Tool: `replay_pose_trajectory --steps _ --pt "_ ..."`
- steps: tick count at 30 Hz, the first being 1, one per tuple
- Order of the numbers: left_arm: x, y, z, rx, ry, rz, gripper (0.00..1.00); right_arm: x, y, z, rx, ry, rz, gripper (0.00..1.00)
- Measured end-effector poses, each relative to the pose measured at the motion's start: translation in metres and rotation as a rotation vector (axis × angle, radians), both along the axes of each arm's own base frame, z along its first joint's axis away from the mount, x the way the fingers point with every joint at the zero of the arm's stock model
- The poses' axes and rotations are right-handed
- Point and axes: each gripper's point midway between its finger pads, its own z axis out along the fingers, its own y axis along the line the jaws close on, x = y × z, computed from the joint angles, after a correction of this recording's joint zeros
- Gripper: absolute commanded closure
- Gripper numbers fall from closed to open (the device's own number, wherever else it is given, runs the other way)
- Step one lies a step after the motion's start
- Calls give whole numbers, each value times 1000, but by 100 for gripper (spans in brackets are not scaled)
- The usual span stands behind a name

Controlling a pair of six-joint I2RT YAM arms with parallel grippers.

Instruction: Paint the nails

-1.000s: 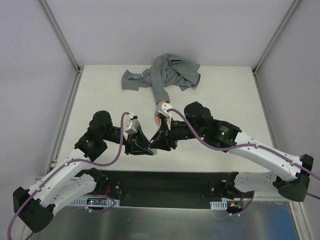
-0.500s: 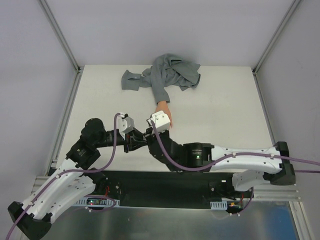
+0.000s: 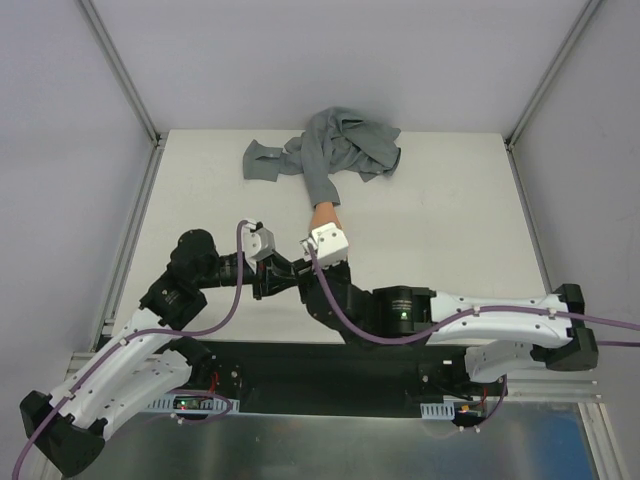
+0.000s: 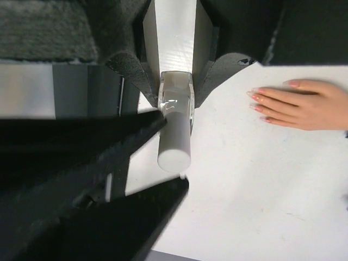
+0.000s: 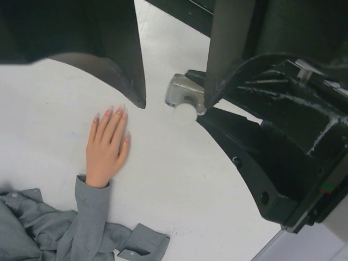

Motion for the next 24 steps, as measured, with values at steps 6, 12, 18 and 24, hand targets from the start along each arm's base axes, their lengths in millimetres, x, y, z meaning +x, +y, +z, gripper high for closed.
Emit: replay_pose_trajectory --steps 6,12,18,24 --pt "-10 -8 -5 8 57 -100 100 1 -36 16 1 35 150 10" --pt "-27 -13 -3 -1 93 -227 100 -16 -36 31 26 73 448 5" --pt "-49 -17 -1 -11 170 -390 100 -21 -28 26 63 169 670 20" --pt "-62 -15 6 -30 166 -453 100 -57 -12 21 73 233 913 29"
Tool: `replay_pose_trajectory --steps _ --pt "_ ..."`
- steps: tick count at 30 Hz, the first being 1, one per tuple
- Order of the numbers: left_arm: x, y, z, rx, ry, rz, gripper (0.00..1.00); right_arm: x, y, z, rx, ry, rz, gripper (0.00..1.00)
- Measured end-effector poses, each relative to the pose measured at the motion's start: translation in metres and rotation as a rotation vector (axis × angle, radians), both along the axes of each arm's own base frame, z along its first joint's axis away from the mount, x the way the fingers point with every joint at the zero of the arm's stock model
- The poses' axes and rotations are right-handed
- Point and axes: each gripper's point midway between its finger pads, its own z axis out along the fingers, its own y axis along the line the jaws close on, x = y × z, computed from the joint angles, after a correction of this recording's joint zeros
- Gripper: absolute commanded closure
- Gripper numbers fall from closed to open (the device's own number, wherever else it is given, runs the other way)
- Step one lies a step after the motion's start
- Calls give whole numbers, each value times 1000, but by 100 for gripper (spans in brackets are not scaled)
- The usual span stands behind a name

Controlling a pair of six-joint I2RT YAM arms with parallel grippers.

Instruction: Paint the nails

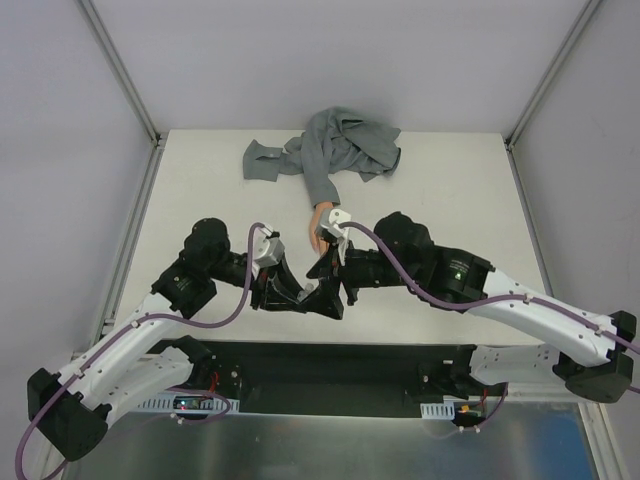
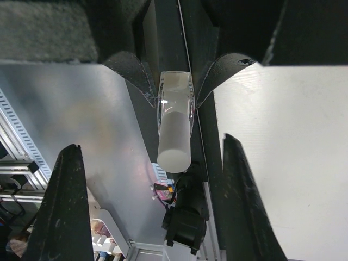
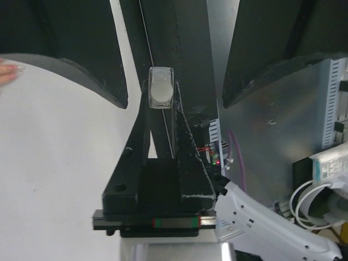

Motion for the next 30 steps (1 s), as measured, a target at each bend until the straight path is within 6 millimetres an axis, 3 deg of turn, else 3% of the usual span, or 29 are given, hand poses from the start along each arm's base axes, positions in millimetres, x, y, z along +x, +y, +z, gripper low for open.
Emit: replay_pose_trajectory --steps 9,12,15,16,18,22,25,30 --pt "-4 1 5 -18 -13 -21 100 -14 5 -9 10 13 95 49" --pt "-5 1 5 -19 -12 -22 100 -13 6 -10 9 5 96 61" --pt "-5 2 6 -20 -12 -25 100 -10 7 -10 10 -12 85 78" --pt "-6 2 6 -20 -12 -27 100 -8 7 -11 7 -19 73 90" --pt "-6 2 6 -20 -13 -26 100 -6 10 -12 0 -42 48 99" --pt "-4 4 7 -18 -28 22 100 -5 16 -11 -3 -96 -20 99" --pt "7 8 6 -20 -70 129 100 6 22 -11 -4 -137 -203 99" --pt "34 18 -2 6 -137 360 100 29 22 -16 -24 -96 -842 99"
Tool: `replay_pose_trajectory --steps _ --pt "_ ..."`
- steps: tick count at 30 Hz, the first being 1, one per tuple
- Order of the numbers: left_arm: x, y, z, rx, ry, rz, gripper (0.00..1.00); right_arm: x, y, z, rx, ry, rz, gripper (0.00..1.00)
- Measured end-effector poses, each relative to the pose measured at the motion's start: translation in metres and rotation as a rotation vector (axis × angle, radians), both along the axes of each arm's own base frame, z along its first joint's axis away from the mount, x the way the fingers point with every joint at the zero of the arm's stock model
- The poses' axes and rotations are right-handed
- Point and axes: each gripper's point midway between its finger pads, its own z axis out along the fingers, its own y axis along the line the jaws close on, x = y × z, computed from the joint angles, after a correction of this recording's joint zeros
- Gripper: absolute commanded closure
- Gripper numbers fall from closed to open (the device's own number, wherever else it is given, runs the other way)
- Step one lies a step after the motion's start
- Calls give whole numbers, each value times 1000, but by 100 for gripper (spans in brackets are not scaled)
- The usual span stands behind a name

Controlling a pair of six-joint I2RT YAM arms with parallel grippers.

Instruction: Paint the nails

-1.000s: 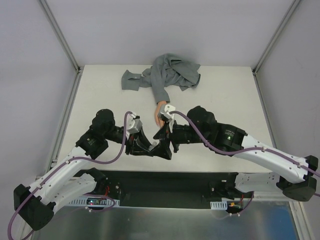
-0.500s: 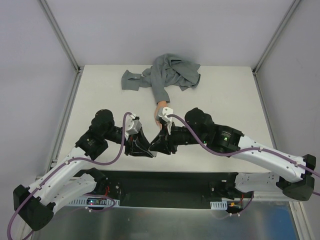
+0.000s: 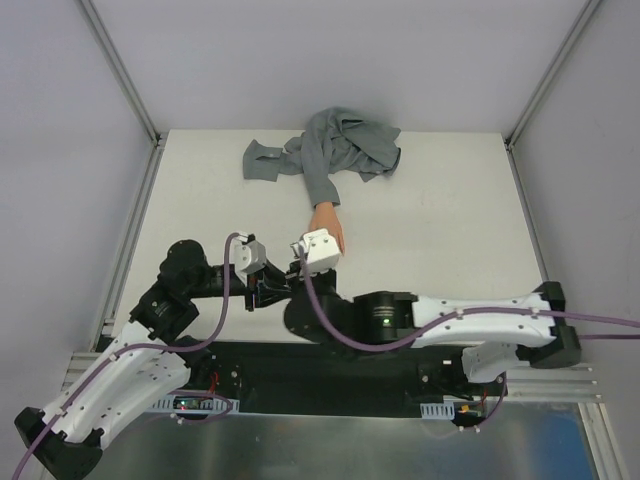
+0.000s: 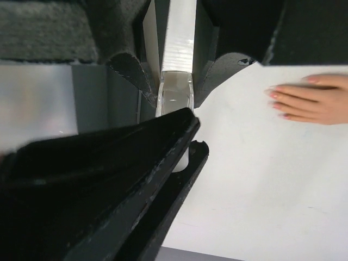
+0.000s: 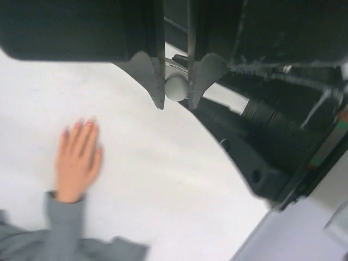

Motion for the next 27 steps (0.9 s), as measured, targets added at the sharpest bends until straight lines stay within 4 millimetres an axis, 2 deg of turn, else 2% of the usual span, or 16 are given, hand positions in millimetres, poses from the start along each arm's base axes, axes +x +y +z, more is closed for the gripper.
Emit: replay_pose_trajectory --steps 3,5,6,10,12,14,15,20,23,27 --pt "11 6 -1 10 -36 81 100 11 9 3 -45 -79 -179 99" --pt "17 7 -2 18 -47 113 100 16 10 3 -66 -123 -231 97" --pt "19 7 -3 22 -50 117 100 17 10 2 -68 -131 -238 89" --pt "20 6 -6 32 -44 113 100 18 6 -4 -37 -125 -205 68" --pt "21 5 -7 33 -42 110 100 18 5 -6 -38 -103 -146 56" --pt "26 5 -4 27 -53 126 100 16 5 -8 -59 -84 -82 50" --pt "27 5 -5 29 -49 126 100 18 3 -8 -77 -81 -53 43" --pt "27 1 -5 25 -44 102 100 15 -2 7 -95 -57 155 15" --pt "22 -3 -4 18 -39 55 100 3 -6 15 -92 -55 325 9" --pt "6 -9 1 -12 -25 -59 100 -7 -17 19 -66 -37 519 6"
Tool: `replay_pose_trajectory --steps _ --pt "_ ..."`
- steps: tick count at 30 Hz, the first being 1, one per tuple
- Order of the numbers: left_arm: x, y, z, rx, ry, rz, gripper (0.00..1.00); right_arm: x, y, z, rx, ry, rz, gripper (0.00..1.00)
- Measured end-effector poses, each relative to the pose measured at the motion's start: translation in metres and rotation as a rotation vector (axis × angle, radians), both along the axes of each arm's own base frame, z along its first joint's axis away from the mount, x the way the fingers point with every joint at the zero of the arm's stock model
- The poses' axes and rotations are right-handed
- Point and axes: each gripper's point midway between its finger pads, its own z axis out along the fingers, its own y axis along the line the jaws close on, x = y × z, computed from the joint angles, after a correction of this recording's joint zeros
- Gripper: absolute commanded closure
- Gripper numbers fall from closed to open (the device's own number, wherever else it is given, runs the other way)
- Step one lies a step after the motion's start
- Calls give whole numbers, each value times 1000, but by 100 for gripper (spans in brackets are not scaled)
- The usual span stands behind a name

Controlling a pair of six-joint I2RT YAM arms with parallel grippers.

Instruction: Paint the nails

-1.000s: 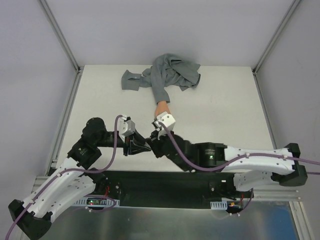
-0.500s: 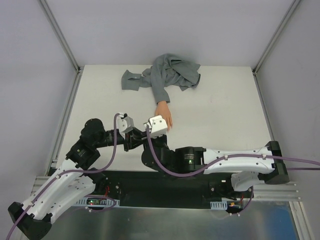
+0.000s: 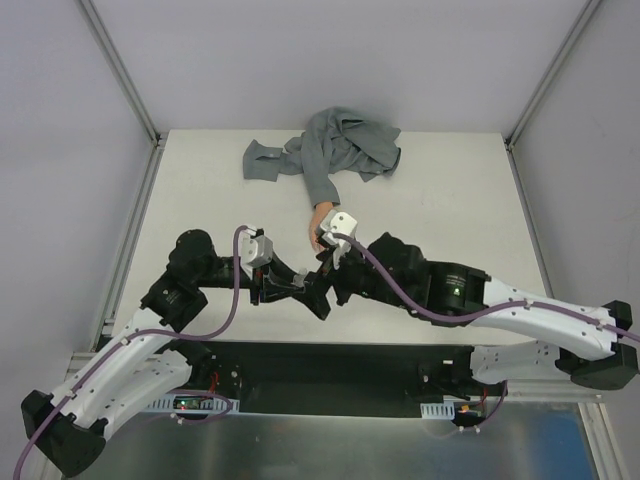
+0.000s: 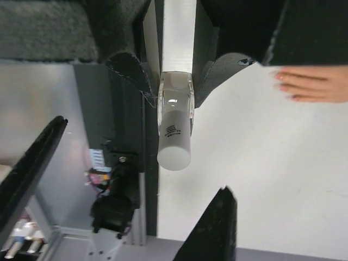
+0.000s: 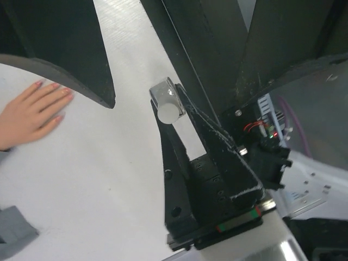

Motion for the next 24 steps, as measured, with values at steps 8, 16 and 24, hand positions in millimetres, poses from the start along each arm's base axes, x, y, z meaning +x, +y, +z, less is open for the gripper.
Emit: replay_pose_trajectory --steps 8,16,24 --pt "-39 -8 10 -47 89 -281 100 -31 -9 2 62 81 319 14" --pt "-51 -6 14 -54 105 -354 100 -48 -6 5 84 68 468 27" --pt "-52 -6 15 -56 101 -358 100 -38 0 1 82 51 466 41"
